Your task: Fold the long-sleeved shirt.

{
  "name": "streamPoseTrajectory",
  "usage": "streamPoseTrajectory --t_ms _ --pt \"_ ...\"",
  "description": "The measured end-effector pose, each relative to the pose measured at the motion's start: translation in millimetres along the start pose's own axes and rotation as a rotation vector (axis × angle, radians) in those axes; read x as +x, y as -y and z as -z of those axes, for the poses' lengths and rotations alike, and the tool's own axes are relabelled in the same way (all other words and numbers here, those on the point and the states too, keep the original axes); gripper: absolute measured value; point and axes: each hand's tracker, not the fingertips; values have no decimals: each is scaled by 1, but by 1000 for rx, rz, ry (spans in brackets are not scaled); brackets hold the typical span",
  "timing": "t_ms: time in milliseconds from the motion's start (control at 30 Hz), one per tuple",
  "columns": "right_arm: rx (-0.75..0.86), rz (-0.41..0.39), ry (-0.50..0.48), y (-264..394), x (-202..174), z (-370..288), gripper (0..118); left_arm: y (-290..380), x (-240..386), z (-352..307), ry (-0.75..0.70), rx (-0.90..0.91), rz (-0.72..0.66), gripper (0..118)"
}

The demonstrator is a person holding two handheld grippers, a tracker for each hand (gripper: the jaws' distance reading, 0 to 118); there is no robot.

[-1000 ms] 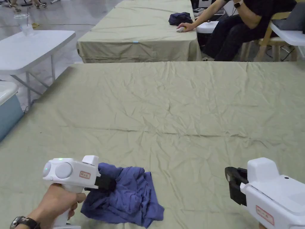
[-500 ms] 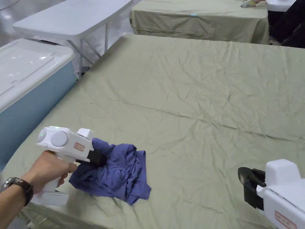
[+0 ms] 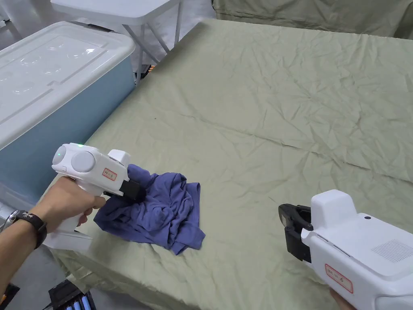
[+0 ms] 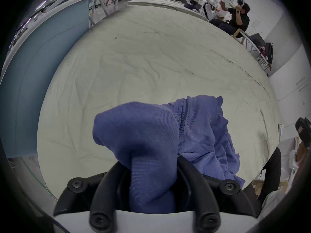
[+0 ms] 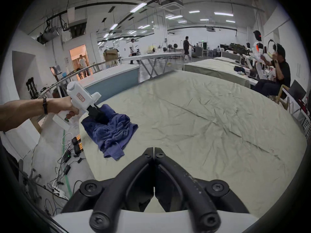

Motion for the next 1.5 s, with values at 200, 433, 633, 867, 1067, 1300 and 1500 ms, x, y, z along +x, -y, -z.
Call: streamPoseTrajectory --t_ms 200,433,633,867,1067,1300,1500 --pt "-19 1 12 6 4 -4 1 1 7 -1 3 -11 0 36" --pt "-8 5 26 9 7 -24 1 28 14 -15 -107 124 -29 97" --pt "50 21 52 8 18 -61 1 54 51 -60 -207 320 -95 97" --pt "176 56 166 9 54 -133 1 64 149 -126 -231 641 -36 97" --pt "294 107 326 10 92 -207 1 69 265 -171 -217 887 11 96" --pt "395 137 541 14 138 -284 1 53 384 -204 -107 986 94 79" --pt "435 150 647 16 164 -334 1 41 440 -219 -95 1031 170 0"
